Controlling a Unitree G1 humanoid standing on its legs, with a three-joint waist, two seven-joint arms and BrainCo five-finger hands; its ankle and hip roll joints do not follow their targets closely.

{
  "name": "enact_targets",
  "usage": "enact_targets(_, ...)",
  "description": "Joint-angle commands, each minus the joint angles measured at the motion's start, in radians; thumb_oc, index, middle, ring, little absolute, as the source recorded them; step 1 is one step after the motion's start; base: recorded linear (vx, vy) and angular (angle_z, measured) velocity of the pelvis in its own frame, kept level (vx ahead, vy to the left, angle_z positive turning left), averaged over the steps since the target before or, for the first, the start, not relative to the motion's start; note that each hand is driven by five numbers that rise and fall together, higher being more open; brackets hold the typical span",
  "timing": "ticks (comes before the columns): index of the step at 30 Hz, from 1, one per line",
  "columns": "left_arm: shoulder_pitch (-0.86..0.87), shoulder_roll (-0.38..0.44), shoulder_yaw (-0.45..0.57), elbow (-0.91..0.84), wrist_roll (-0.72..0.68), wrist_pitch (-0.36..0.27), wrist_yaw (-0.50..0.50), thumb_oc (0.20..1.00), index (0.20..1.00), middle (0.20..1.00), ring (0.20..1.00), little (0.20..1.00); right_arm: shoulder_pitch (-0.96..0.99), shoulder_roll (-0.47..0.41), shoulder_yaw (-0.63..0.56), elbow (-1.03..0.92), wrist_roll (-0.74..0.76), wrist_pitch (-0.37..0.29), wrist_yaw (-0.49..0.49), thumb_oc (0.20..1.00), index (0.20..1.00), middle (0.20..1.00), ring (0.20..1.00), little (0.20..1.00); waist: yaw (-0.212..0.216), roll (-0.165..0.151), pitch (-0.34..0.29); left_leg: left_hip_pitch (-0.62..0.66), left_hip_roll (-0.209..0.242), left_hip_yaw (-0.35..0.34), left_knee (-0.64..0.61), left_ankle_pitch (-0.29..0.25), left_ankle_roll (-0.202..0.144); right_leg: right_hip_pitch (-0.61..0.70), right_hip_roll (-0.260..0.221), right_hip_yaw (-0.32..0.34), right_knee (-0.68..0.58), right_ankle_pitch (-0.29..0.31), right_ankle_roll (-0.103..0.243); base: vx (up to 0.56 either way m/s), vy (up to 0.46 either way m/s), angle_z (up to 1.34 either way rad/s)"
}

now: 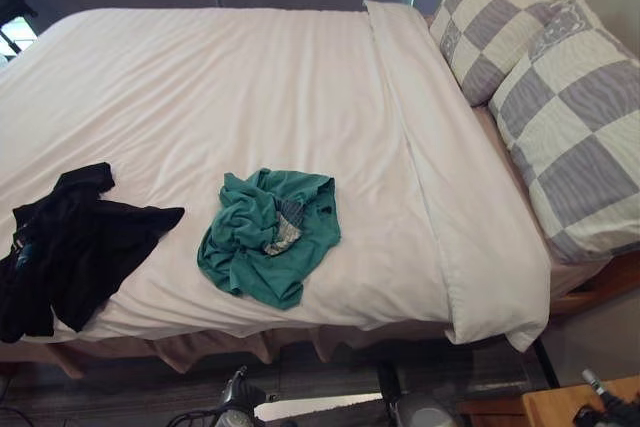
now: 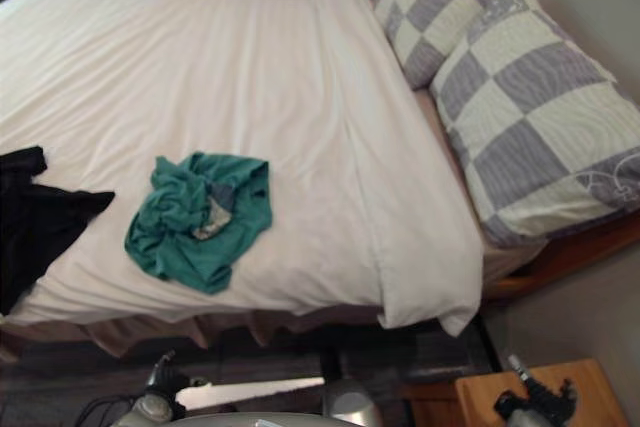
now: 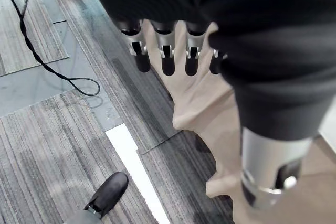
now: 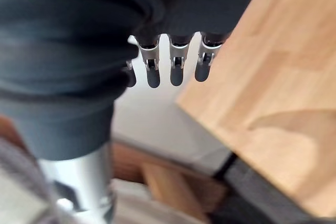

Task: Tidy up the quilt and then pick up the clothes from the bed and put them into the laundry hamper.

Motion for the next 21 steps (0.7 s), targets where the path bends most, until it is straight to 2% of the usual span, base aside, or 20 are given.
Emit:
enact_targets(1, -0.085, 0.031, -0.026, 0.031, 0.010, -0.018, -0.002, 1.000, 1.000, 1.000, 1.000, 1.000, -0.256, -0.217, 0.021, -0.111, -0.187, -0.126, -0.002, 0.200, 0.200, 0.200, 0.200, 0.200, 0.059, 0.014, 0.067, 0.025, 0.027, -0.047, 0.002, -0.057, -0.009, 0.013, -0.059, 0.011, 0.127, -0.182, 0.111, -0.05, -0.038, -0.05)
enact_targets(4, -0.095, 0.046, -0.039, 0.028, 0.032, -0.020, -0.011, 1.000, 1.000, 1.000, 1.000, 1.000, -0.333, -0.247, 0.077, -0.153, -0.211, -0.130, 0.018, 0.200, 0.200, 0.200, 0.200, 0.200, 0.077, 0.022, 0.087, 0.005, 0.027, -0.051, 0.003, -0.042, -0.011, -0.007, -0.060, 0.011, 0.130, -0.179, 0.106, -0.09, -0.042, 0.04)
enact_targets(5, -0.107, 0.063, -0.058, 0.027, 0.046, -0.022, -0.016, 1.000, 1.000, 1.000, 1.000, 1.000, -0.413, -0.275, 0.145, -0.156, -0.237, -0.125, 0.033, 0.200, 0.200, 0.200, 0.200, 0.200, 0.102, 0.034, 0.121, -0.026, 0.026, -0.062, 0.024, -0.035, -0.014, -0.027, -0.064, 0.011, 0.141, -0.179, 0.102, -0.14, -0.053, 0.13)
enact_targets(7, -0.126, 0.074, -0.070, 0.021, 0.041, -0.022, -0.007, 1.000, 1.000, 1.000, 1.000, 1.000, -0.506, -0.269, 0.212, -0.090, -0.219, -0.122, 0.024, 0.200, 0.200, 0.200, 0.200, 0.200, 0.117, 0.048, 0.160, -0.085, 0.024, -0.077, 0.092, -0.045, -0.016, -0.063, -0.067, 0.011, 0.172, -0.184, 0.095, -0.19, -0.062, 0.18)
enact_targets(11, -0.151, 0.081, -0.082, 0.017, 0.001, -0.017, 0.027, 1.000, 1.000, 1.000, 1.000, 1.000, -0.618, -0.133, 0.283, 0.135, -0.088, -0.113, -0.004, 0.200, 0.200, 0.200, 0.200, 0.200, 0.139, 0.086, 0.218, -0.163, 0.025, -0.093, 0.211, -0.079, -0.018, -0.125, -0.067, 0.010, 0.261, -0.214, 0.085, -0.13, -0.022, 0.29)
enact_targets(15, -0.138, 0.063, -0.065, 0.024, -0.005, -0.003, 0.050, 1.000, 1.000, 1.000, 1.000, 1.000, -0.540, 0.010, 0.278, 0.287, -0.021, -0.089, 0.009, 0.200, 0.200, 0.200, 0.200, 0.200, 0.129, 0.103, 0.228, -0.183, 0.023, -0.093, 0.254, -0.102, -0.010, -0.159, -0.069, 0.022, 0.314, -0.222, 0.085, -0.02, 0.051, 0.04)
enact_targets(18, -0.127, 0.048, -0.046, 0.049, 0.011, 0.008, 0.066, 1.000, 1.000, 1.000, 1.000, 1.000, -0.398, 0.093, 0.271, 0.365, -0.019, -0.061, 0.052, 0.200, 0.200, 0.200, 0.200, 0.200, 0.101, 0.095, 0.233, -0.164, 0.013, -0.083, 0.251, -0.122, -0.002, -0.141, -0.076, 0.028, 0.292, -0.215, 0.095, 0.02, 0.118, -0.09)
enact_targets(21, -0.113, 0.047, -0.026, 0.066, 0.032, 0.023, 0.075, 1.000, 1.000, 1.000, 1.000, 1.000, -0.251, 0.160, 0.270, 0.417, -0.048, -0.026, 0.098, 0.200, 0.200, 0.200, 0.200, 0.200, 0.068, 0.069, 0.225, -0.128, -0.003, -0.063, 0.224, -0.129, 0.011, -0.118, -0.085, 0.042, 0.247, -0.181, 0.115, 0.04, 0.152, -0.07)
